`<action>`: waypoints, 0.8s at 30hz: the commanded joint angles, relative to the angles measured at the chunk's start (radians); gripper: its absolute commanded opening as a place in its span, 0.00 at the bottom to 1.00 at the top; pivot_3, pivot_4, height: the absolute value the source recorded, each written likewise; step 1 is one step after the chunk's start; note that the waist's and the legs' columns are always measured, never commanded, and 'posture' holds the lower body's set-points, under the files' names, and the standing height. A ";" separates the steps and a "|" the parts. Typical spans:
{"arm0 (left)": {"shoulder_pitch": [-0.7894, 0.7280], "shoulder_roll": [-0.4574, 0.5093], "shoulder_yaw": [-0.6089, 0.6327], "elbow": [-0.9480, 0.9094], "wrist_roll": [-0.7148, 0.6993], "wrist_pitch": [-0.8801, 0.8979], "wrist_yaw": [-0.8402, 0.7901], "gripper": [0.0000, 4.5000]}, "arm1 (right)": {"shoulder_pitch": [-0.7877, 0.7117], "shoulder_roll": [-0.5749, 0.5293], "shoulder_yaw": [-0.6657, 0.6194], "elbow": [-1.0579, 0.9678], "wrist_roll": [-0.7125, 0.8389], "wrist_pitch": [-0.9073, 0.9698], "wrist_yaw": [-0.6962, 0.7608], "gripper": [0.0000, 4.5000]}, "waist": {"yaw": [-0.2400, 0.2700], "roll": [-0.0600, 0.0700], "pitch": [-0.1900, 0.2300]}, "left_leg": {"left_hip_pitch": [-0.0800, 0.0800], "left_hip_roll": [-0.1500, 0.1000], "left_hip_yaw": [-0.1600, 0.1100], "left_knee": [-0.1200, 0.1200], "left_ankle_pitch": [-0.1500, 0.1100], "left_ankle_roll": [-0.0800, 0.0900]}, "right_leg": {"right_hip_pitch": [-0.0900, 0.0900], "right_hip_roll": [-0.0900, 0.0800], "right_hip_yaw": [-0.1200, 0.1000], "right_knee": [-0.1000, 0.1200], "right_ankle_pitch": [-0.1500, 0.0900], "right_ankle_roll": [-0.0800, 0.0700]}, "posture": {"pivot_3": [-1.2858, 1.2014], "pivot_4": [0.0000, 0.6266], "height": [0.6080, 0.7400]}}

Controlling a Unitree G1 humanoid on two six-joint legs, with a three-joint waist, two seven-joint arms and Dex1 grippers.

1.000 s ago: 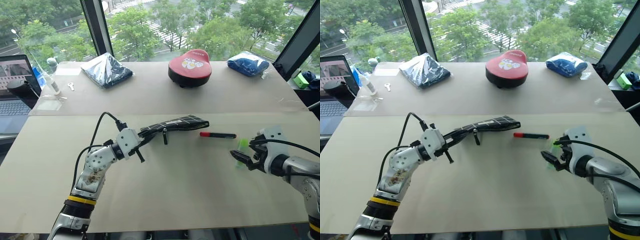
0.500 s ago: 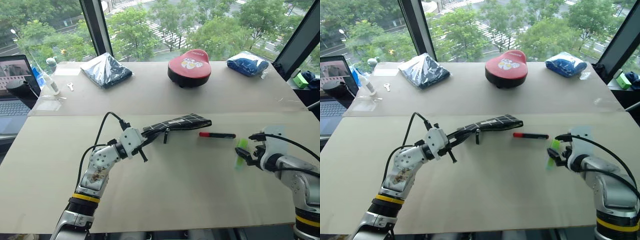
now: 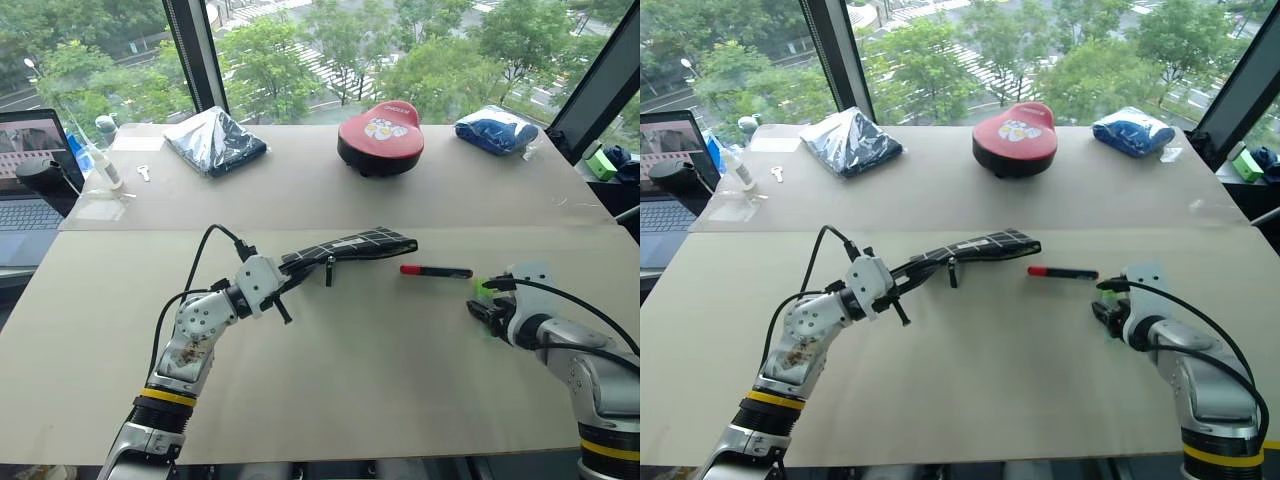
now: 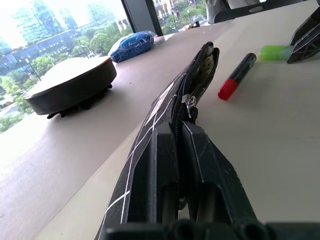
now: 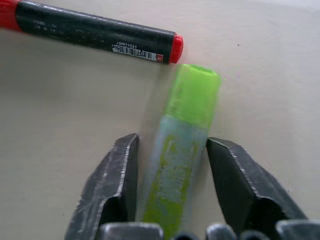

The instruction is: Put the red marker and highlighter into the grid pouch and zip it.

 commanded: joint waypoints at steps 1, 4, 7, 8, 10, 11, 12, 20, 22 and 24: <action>-0.003 0.007 0.017 -0.034 -0.014 -0.016 0.003 0.00 | 0.012 0.015 -0.045 0.031 -0.004 0.008 -0.019 0.23 | 0.000 -0.001 0.000 | 0.000 0.000 0.000 0.000 0.000 0.000 | 0.000 0.000 0.000 0.000 0.000 0.000 | 0.52 0.24 1.00; -0.006 0.010 0.017 -0.034 -0.015 -0.016 0.001 0.00 | 0.001 0.003 -0.052 0.051 -0.021 -0.007 -0.024 0.23 | 0.000 -0.001 0.000 | 0.000 0.000 0.000 0.000 0.000 0.000 | 0.000 0.000 0.000 0.000 0.000 0.000 | 0.52 0.24 1.00; -0.013 0.011 0.017 -0.031 -0.017 -0.015 -0.001 0.00 | -0.066 -0.022 -0.094 0.109 -0.047 -0.043 -0.056 0.23 | -0.001 -0.001 0.000 | 0.000 0.000 0.000 0.000 0.000 0.000 | 0.000 0.000 0.000 0.000 0.000 0.000 | 0.52 0.24 1.00; -0.014 0.010 0.017 -0.031 -0.018 -0.014 -0.001 0.00 | -0.093 -0.030 -0.113 0.125 -0.043 -0.050 -0.059 0.23 | 0.000 -0.001 0.000 | 0.000 -0.001 0.000 0.000 0.000 0.000 | 0.000 0.000 0.001 0.000 0.000 0.000 | 0.52 0.24 1.00; -0.016 0.010 0.016 -0.030 -0.017 -0.015 -0.001 0.00 | -0.150 -0.049 -0.147 0.134 -0.005 -0.057 -0.027 0.23 | -0.002 0.000 0.000 | -0.001 -0.001 0.000 0.000 0.001 -0.001 | -0.001 0.000 0.001 0.000 0.000 0.000 | 0.52 0.24 1.00; -0.017 0.009 0.016 -0.030 -0.017 -0.014 0.001 0.00 | -0.159 -0.074 -0.150 0.121 0.025 -0.066 0.025 0.23 | -0.003 0.000 0.000 | -0.001 -0.001 0.001 0.000 0.001 -0.001 | -0.002 0.000 0.002 0.000 0.000 0.000 | 0.52 0.24 1.00; -0.018 0.008 0.017 -0.030 -0.017 -0.014 0.002 0.00 | -0.160 -0.095 -0.151 0.105 0.052 -0.077 0.076 0.23 | -0.005 0.000 0.000 | -0.001 -0.001 0.001 0.000 0.001 -0.001 | -0.002 0.000 0.002 0.000 0.000 0.000 | 0.52 0.24 1.00; -0.013 0.003 0.018 -0.032 -0.018 -0.009 0.010 0.00 | -0.151 -0.273 0.007 0.090 -0.015 -0.460 0.342 0.23 | -0.011 0.000 0.000 | -0.001 0.000 0.001 -0.002 -0.002 0.003 | -0.002 0.002 0.002 0.000 0.000 0.000 | 0.52 0.24 1.00; -0.014 0.003 0.018 -0.033 -0.018 -0.008 0.009 0.00 | -0.131 -0.335 0.100 0.053 -0.061 -0.572 0.436 0.23 | -0.011 0.000 0.000 | -0.001 0.001 0.001 -0.001 -0.002 0.003 | -0.002 0.002 0.002 0.000 0.000 0.000 | 0.52 0.24 1.00; -0.016 0.003 0.020 -0.032 -0.019 -0.007 0.009 0.00 | -0.130 -0.377 0.164 0.042 -0.101 -0.649 0.492 0.23 | -0.011 0.000 0.000 | 0.000 0.001 0.000 -0.002 -0.002 0.003 | -0.002 0.002 0.002 0.000 -0.001 0.001 | 0.52 0.24 1.00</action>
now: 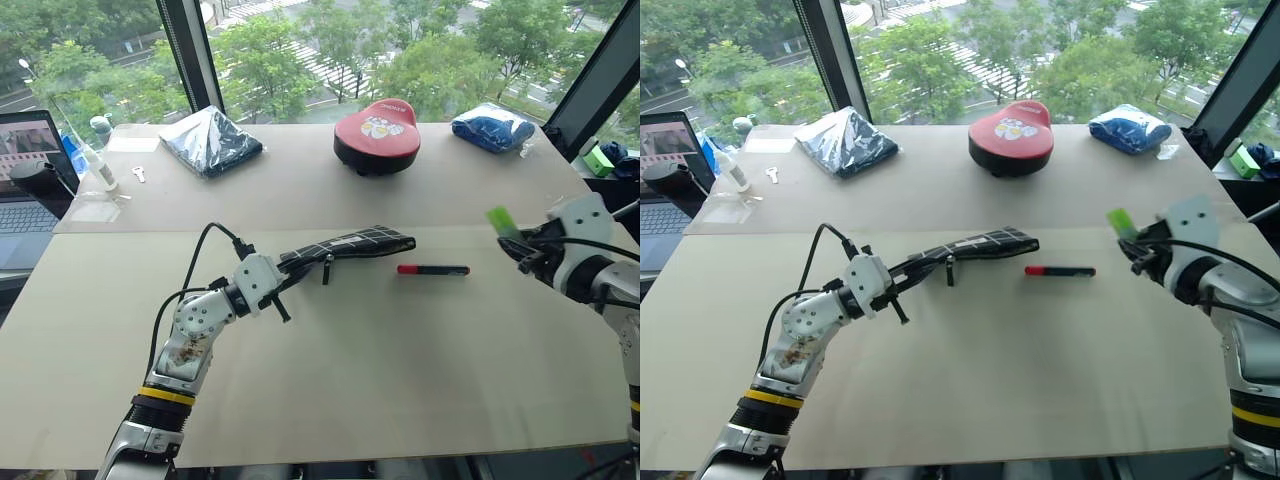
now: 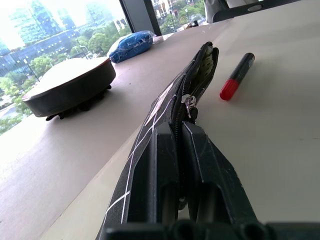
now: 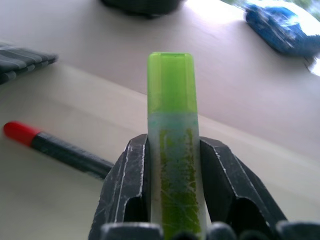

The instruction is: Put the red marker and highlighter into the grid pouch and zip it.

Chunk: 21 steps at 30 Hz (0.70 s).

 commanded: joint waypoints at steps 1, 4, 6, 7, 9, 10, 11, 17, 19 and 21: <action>-0.012 -0.002 0.017 -0.032 -0.018 -0.006 0.009 0.00 | -0.004 -0.068 0.103 -0.054 -0.073 -0.174 0.115 0.23 | 0.001 0.000 0.000 | 0.000 0.000 0.000 0.000 0.001 -0.002 | 0.000 0.000 0.000 0.000 0.000 0.000 | 0.52 0.24 1.00; -0.012 -0.002 0.017 -0.036 -0.018 -0.003 0.010 0.00 | -0.060 -0.068 0.159 -0.055 -0.075 -0.186 0.156 0.23 | 0.003 -0.001 0.000 | 0.000 0.000 0.000 0.001 0.003 -0.004 | 0.001 -0.001 0.000 0.000 0.000 0.000 | 0.52 0.24 1.00; -0.007 -0.004 0.015 -0.044 -0.016 -0.001 0.012 0.00 | -0.110 -0.039 0.203 -0.049 -0.070 -0.178 0.175 0.23 | 0.001 -0.001 0.000 | -0.001 0.000 0.000 0.002 0.003 -0.004 | 0.000 -0.001 0.000 0.000 0.000 0.000 | 0.52 0.24 1.00; -0.006 -0.004 0.014 -0.047 -0.016 0.000 0.012 0.00 | -0.127 -0.028 0.219 -0.044 -0.072 -0.175 0.179 0.23 | 0.000 -0.001 0.000 | -0.001 0.000 0.000 0.002 0.003 -0.004 | 0.000 -0.001 0.000 0.000 0.000 0.000 | 0.52 0.24 1.00; -0.004 -0.005 0.014 -0.051 -0.015 0.002 0.012 0.00 | -0.154 -0.007 0.247 -0.023 -0.083 -0.175 0.189 0.23 | 0.001 -0.001 0.001 | 0.000 0.000 0.000 0.001 0.003 -0.005 | 0.000 -0.001 0.000 0.000 0.000 0.000 | 0.52 0.24 1.00; -0.002 -0.005 0.014 -0.054 -0.015 0.002 0.012 0.00 | -0.162 0.001 0.261 -0.010 -0.090 -0.177 0.196 0.23 | 0.001 -0.001 0.001 | 0.000 0.000 0.000 0.001 0.003 -0.005 | 0.000 -0.001 0.000 0.000 0.000 0.000 | 0.52 0.24 1.00; -0.002 -0.005 0.014 -0.055 -0.015 0.003 0.012 0.00 | -0.170 0.005 0.275 0.005 -0.101 -0.184 0.201 0.23 | 0.004 -0.001 0.001 | 0.000 0.000 0.000 0.001 0.003 -0.005 | 0.000 -0.001 0.000 0.000 0.000 0.000 | 0.52 0.24 1.00; 0.005 -0.004 0.017 -0.065 -0.014 0.008 0.015 0.00 | -0.185 0.015 0.294 0.047 -0.118 -0.196 0.220 0.23 | 0.007 -0.001 0.001 | -0.002 -0.001 0.000 0.002 0.003 -0.005 | 0.000 -0.003 -0.001 -0.001 0.000 0.000 | 0.52 0.24 1.00; 0.006 -0.005 0.017 -0.068 -0.014 0.009 0.017 0.00 | -0.184 0.017 0.291 0.051 -0.118 -0.195 0.225 0.23 | 0.005 -0.001 0.001 | -0.002 -0.001 0.000 0.002 0.003 -0.005 | -0.001 -0.003 -0.001 0.000 0.000 0.000 | 0.52 0.24 1.00; 0.009 -0.005 0.016 -0.070 -0.014 0.009 0.017 0.00 | -0.192 0.022 0.295 0.063 -0.121 -0.195 0.226 0.23 | 0.005 -0.001 0.001 | -0.001 -0.001 -0.001 0.001 0.003 -0.005 | -0.001 -0.002 -0.001 0.000 0.000 0.000 | 0.52 0.24 1.00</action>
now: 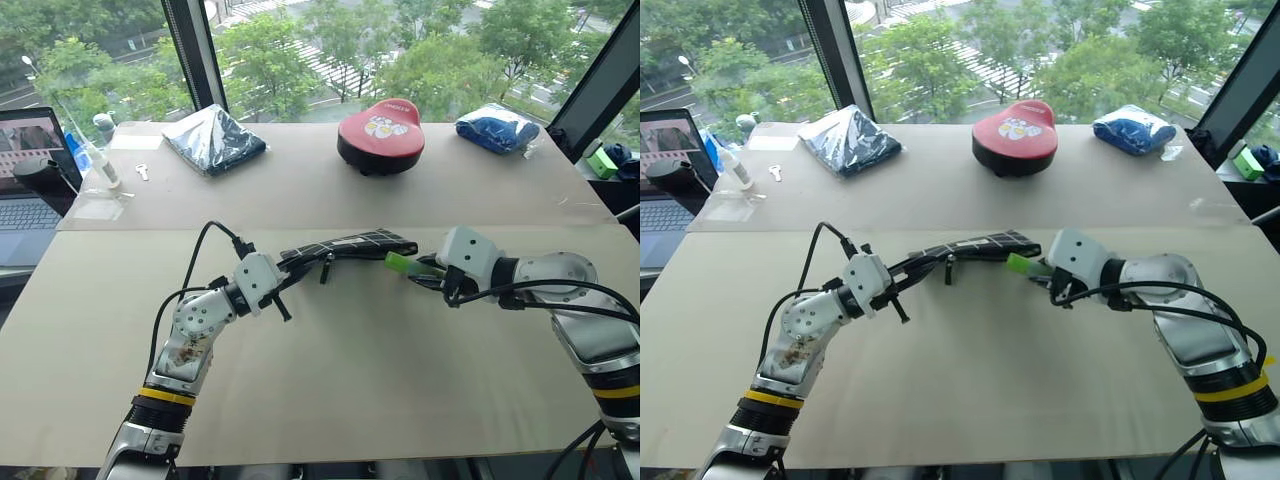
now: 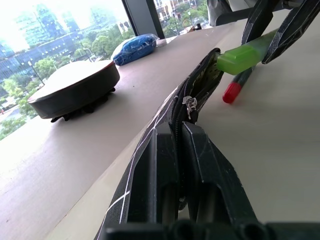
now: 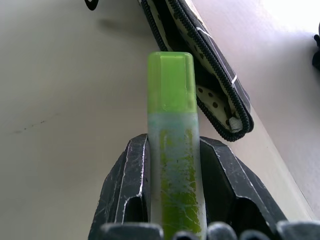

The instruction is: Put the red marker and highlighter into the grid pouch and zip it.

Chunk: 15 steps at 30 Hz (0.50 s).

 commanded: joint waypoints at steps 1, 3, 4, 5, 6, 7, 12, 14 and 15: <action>0.005 0.000 0.010 -0.049 -0.014 0.000 0.013 0.00 | -0.029 0.008 -0.021 0.006 -0.006 -0.024 0.006 0.23 | -0.001 0.000 0.000 | 0.000 0.000 0.000 0.000 0.000 0.000 | 0.000 0.000 0.000 0.000 0.000 0.000 | 0.52 0.24 1.00; 0.007 0.001 0.009 -0.050 -0.013 0.000 0.012 0.00 | -0.038 0.014 -0.016 0.017 -0.011 -0.026 0.007 0.23 | -0.002 0.000 0.000 | 0.000 0.000 0.000 0.000 0.000 0.000 | 0.000 0.000 0.000 0.000 0.000 0.000 | 0.52 0.24 1.00; 0.005 0.001 0.007 -0.048 -0.012 -0.002 0.009 0.00 | -0.047 0.016 -0.007 0.030 -0.019 -0.032 0.011 0.23 | -0.002 0.000 0.000 | 0.000 0.000 0.000 0.000 0.000 0.000 | 0.000 0.000 0.000 0.000 0.000 0.000 | 0.52 0.24 1.00; 0.003 0.002 0.005 -0.045 -0.010 -0.005 0.007 0.00 | -0.056 0.018 0.003 0.042 -0.028 -0.040 0.016 0.23 | -0.002 0.000 0.000 | 0.000 0.000 0.000 0.000 0.000 0.000 | 0.000 0.000 0.000 0.000 0.000 0.000 | 0.52 0.24 1.00; 0.003 0.003 0.004 -0.044 -0.008 -0.006 0.005 0.00 | -0.063 0.019 0.010 0.051 -0.035 -0.046 0.020 0.23 | -0.002 0.000 0.000 | 0.000 0.000 0.000 0.000 0.000 0.000 | 0.000 0.000 0.000 0.000 0.000 0.000 | 0.52 0.24 1.00; 0.000 0.004 0.002 -0.040 -0.006 -0.009 0.003 0.00 | -0.072 0.020 0.018 0.061 -0.039 -0.048 0.027 0.23 | -0.002 0.000 0.000 | 0.000 0.000 0.000 0.000 0.000 0.000 | 0.000 0.000 0.000 0.000 0.000 0.000 | 0.52 0.24 1.00; -0.005 0.005 -0.010 -0.026 0.003 -0.026 -0.007 0.00 | -0.174 0.051 0.119 0.130 -0.134 -0.055 0.053 0.23 | -0.005 0.000 0.000 | 0.000 0.000 0.000 0.000 0.000 0.000 | 0.000 0.000 0.000 0.000 0.000 0.000 | 0.52 0.24 1.00; -0.007 0.004 -0.012 -0.021 0.004 -0.030 -0.009 0.00 | -0.222 0.074 0.146 0.159 -0.164 -0.035 0.049 0.23 | -0.005 0.000 0.000 | 0.000 0.000 0.000 0.000 0.000 -0.001 | -0.001 0.001 0.000 0.000 0.000 0.000 | 0.52 0.24 1.00; -0.008 0.004 -0.014 -0.020 0.003 -0.032 -0.009 0.00 | -0.246 0.085 0.158 0.169 -0.177 -0.027 0.051 0.23 | -0.005 0.000 0.000 | 0.000 0.000 0.000 0.000 0.000 -0.001 | -0.001 0.001 0.000 0.000 0.000 0.000 | 0.52 0.24 1.00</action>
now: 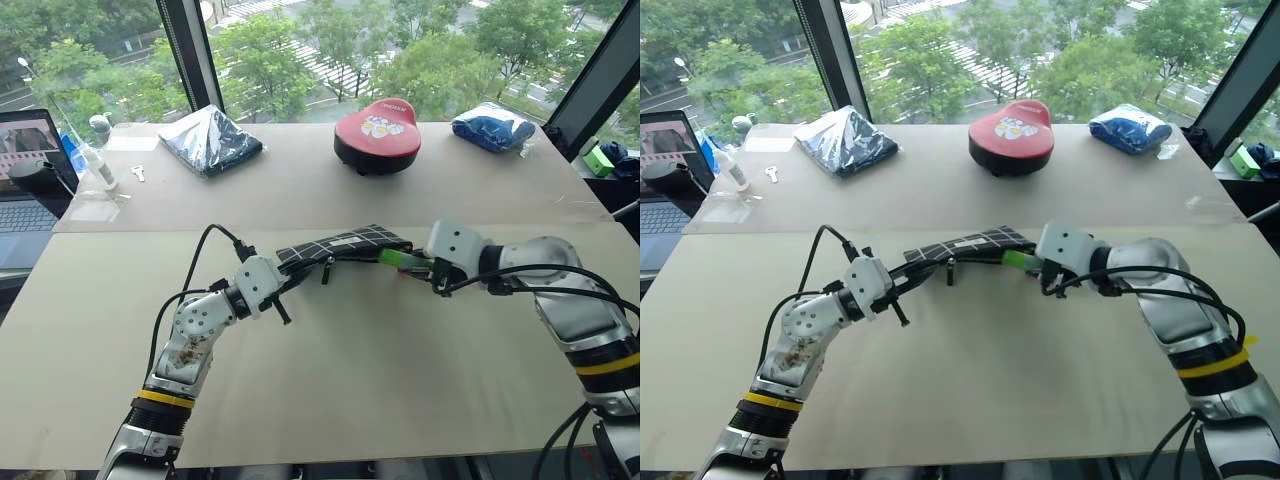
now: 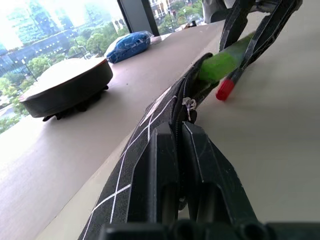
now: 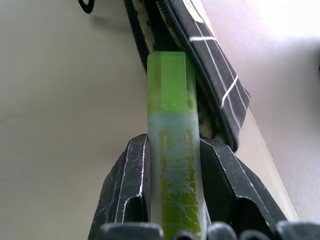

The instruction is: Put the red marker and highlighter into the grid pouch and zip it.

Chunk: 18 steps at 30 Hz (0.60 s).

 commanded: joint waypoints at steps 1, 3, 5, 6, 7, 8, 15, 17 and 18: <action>-0.018 0.000 0.000 -0.017 -0.004 -0.026 -0.003 0.00 | -0.093 0.031 0.032 0.023 -0.055 0.018 0.006 0.23 | 0.000 0.000 0.000 | 0.000 0.000 0.000 0.000 0.000 0.000 | 0.000 0.000 0.000 0.000 0.000 0.000 | 0.52 0.24 1.00; -0.019 0.000 -0.001 -0.016 -0.004 -0.028 -0.004 0.00 | -0.127 0.057 0.052 0.034 -0.077 0.017 0.002 0.23 | 0.000 0.000 0.000 | 0.000 0.000 0.000 0.000 0.000 0.000 | 0.000 0.000 0.000 0.000 0.000 0.000 | 0.52 0.24 1.00; -0.022 -0.001 -0.003 -0.012 -0.004 -0.030 -0.004 0.00 | -0.147 0.078 0.074 0.030 -0.102 -0.010 0.001 0.23 | 0.001 0.000 0.000 | 0.000 0.000 0.000 0.000 0.000 0.000 | 0.000 0.000 0.000 0.000 0.000 0.000 | 0.52 0.24 1.00; -0.024 -0.001 -0.002 -0.011 -0.004 -0.031 -0.004 0.00 | -0.152 0.090 0.089 0.019 -0.118 -0.037 -0.002 0.23 | 0.001 0.000 0.000 | 0.000 0.000 0.000 0.000 0.000 0.000 | 0.000 0.000 -0.001 0.000 0.000 0.000 | 0.52 0.24 1.00; -0.025 -0.002 -0.002 -0.010 -0.004 -0.031 -0.003 0.00 | -0.154 0.100 0.099 0.012 -0.131 -0.055 -0.004 0.23 | 0.001 0.000 0.000 | -0.001 0.000 0.000 0.000 0.000 0.000 | 0.000 0.000 -0.001 0.000 0.000 0.000 | 0.52 0.24 1.00; -0.027 -0.002 -0.002 -0.010 -0.005 -0.031 -0.003 0.00 | -0.150 0.107 0.112 0.002 -0.148 -0.089 -0.003 0.23 | 0.001 0.000 0.000 | -0.001 0.000 0.000 0.000 0.000 0.000 | 0.000 0.000 -0.001 0.000 0.000 0.000 | 0.52 0.24 1.00; -0.031 -0.004 0.000 -0.005 -0.008 -0.036 -0.003 0.00 | -0.099 0.148 0.210 0.028 -0.292 -0.411 -0.072 0.23 | -0.002 0.000 0.000 | 0.000 0.000 0.000 0.000 0.001 -0.001 | 0.000 0.001 -0.001 0.000 0.000 0.000 | 0.52 0.24 1.00; -0.033 -0.006 0.000 -0.006 -0.009 -0.035 -0.003 0.00 | -0.112 0.169 0.211 0.080 -0.338 -0.494 -0.134 0.23 | -0.002 0.000 0.000 | 0.000 0.000 0.000 0.000 0.001 -0.002 | 0.000 0.001 -0.001 0.000 0.000 0.000 | 0.52 0.24 1.00; -0.033 -0.007 0.000 -0.007 -0.010 -0.035 -0.003 0.00 | -0.120 0.179 0.209 0.113 -0.363 -0.536 -0.170 0.23 | -0.002 0.000 0.000 | 0.000 0.000 0.000 0.000 0.001 -0.002 | 0.000 0.001 -0.001 0.000 0.000 0.000 | 0.52 0.24 1.00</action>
